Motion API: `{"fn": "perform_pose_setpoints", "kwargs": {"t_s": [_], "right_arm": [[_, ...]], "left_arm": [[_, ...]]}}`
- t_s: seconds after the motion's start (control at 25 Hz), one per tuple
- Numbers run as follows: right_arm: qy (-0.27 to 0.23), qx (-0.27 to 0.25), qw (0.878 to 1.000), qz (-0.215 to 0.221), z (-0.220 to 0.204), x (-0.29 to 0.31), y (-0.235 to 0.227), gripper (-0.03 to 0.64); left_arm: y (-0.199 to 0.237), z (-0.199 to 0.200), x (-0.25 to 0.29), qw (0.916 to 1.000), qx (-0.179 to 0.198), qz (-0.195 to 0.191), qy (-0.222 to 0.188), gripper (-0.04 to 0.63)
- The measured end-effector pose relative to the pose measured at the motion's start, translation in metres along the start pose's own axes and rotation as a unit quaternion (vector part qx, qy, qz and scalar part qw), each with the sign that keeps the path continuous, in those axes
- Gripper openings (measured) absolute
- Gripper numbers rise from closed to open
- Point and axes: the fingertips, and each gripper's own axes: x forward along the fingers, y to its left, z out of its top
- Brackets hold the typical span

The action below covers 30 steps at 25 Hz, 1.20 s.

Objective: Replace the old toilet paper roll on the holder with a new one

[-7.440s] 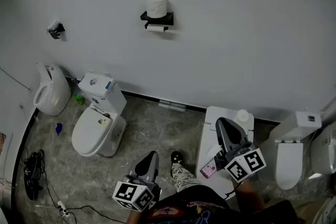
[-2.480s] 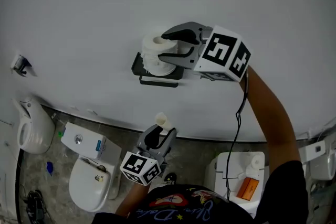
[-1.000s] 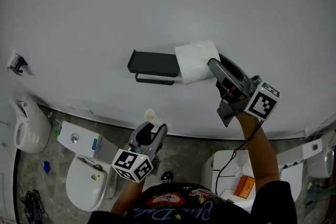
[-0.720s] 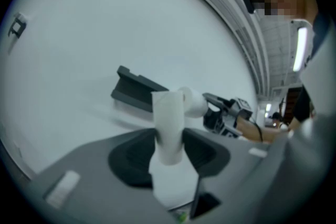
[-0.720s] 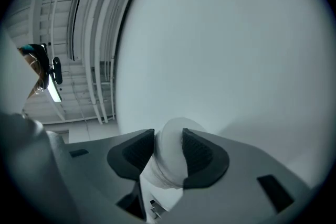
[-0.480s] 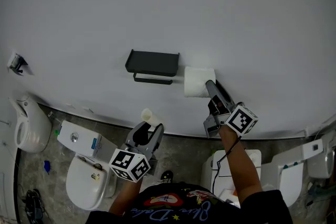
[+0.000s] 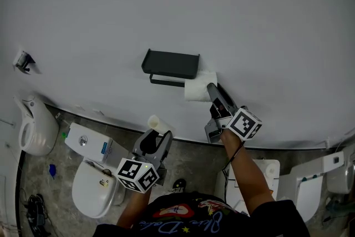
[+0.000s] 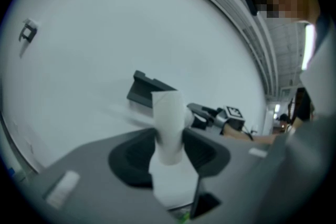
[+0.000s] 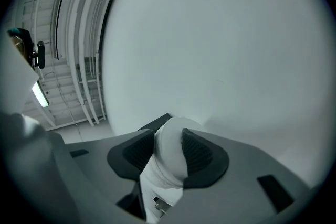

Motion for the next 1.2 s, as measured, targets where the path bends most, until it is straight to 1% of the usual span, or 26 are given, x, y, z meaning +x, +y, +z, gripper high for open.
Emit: {"fn": "perform_pose_setpoints", "kwargs": {"t_s": [0.2, 0.48, 0.64, 0.76, 0.84, 0.92, 1.04, 1.16, 1.2], "right_arm": [[0.016, -0.028, 0.999, 0.006, -0.020, 0.018, 0.020, 0.173], [0.038, -0.044, 0.998, 0.027, -0.049, 0.044, 0.047, 0.173], [0.052, -0.049, 0.997, 0.032, -0.059, 0.050, 0.053, 0.173], [0.077, -0.065, 0.994, 0.034, -0.073, 0.055, 0.058, 0.172], [0.087, -0.067, 0.993, 0.033, -0.082, 0.057, 0.057, 0.172], [0.085, -0.063, 0.994, 0.030, -0.084, 0.058, 0.056, 0.172], [0.093, -0.081, 0.992, 0.034, -0.085, 0.057, 0.058, 0.172], [0.095, -0.097, 0.989, 0.058, -0.082, 0.050, 0.064, 0.172], [0.094, -0.112, 0.987, 0.066, -0.080, 0.046, 0.068, 0.172]], "left_arm": [[0.006, 0.000, -0.002, 1.0000, -0.002, 0.006, -0.001, 0.169], [0.015, 0.002, -0.002, 0.9999, -0.006, 0.011, 0.000, 0.170], [0.012, 0.001, -0.001, 0.9999, -0.005, 0.016, 0.000, 0.170], [0.013, 0.002, -0.002, 0.9998, -0.005, 0.019, -0.001, 0.170], [0.013, 0.002, -0.003, 0.9998, -0.005, 0.021, -0.001, 0.170], [0.014, 0.002, -0.003, 0.9997, -0.004, 0.022, -0.001, 0.170], [0.015, 0.002, -0.004, 0.9997, -0.004, 0.023, -0.001, 0.170], [0.013, 0.001, -0.002, 0.9997, -0.005, 0.022, 0.001, 0.170], [0.012, 0.001, -0.001, 0.9998, -0.004, 0.021, 0.003, 0.170]]}}
